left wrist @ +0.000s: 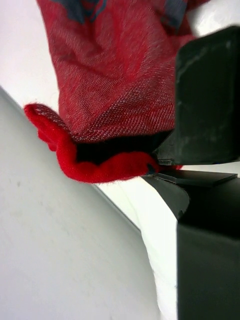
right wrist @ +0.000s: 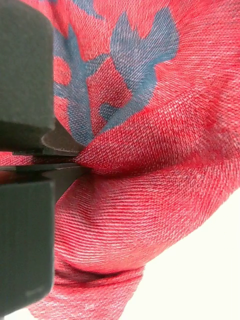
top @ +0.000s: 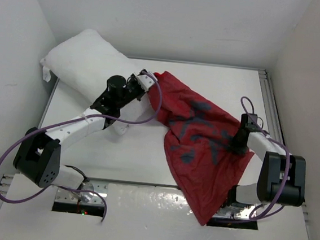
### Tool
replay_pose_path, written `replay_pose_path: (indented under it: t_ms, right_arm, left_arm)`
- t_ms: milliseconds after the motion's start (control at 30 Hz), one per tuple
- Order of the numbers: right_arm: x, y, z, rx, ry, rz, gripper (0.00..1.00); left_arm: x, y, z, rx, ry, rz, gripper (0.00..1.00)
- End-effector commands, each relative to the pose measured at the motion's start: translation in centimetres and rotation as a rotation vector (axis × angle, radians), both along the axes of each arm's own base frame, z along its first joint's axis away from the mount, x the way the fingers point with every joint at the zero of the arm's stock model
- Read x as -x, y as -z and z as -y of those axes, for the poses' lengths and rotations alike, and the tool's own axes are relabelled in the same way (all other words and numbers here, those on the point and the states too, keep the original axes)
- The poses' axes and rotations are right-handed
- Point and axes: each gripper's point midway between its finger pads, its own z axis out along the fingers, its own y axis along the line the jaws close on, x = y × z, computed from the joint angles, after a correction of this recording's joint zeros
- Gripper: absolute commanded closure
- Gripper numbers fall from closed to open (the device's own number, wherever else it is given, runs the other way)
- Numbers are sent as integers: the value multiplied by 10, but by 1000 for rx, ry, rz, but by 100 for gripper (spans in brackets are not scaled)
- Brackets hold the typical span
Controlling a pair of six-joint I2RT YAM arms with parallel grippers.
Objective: Put the pillow into the pillowcase
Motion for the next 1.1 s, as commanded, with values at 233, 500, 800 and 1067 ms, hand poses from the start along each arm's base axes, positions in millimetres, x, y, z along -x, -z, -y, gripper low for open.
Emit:
replay_pose_path:
  t_ms: [233,500,800,1067]
  right_arm:
    - [-167,-303,47,329,-139,702,100]
    - [-132,-447,4,485,-179,1098,100]
    - [-171,-477,14,512,-245,1070,100]
    - [-294,-417,17,415,-284,819,65]
  left_arm:
    - [-16,-109,-60,64,-234,345,100]
    - [3,-156,-69,118,-241,429,100]
    - [18,-118,-18,191,-20,182,100]
    - [21,-67,14,349,53,-180,100]
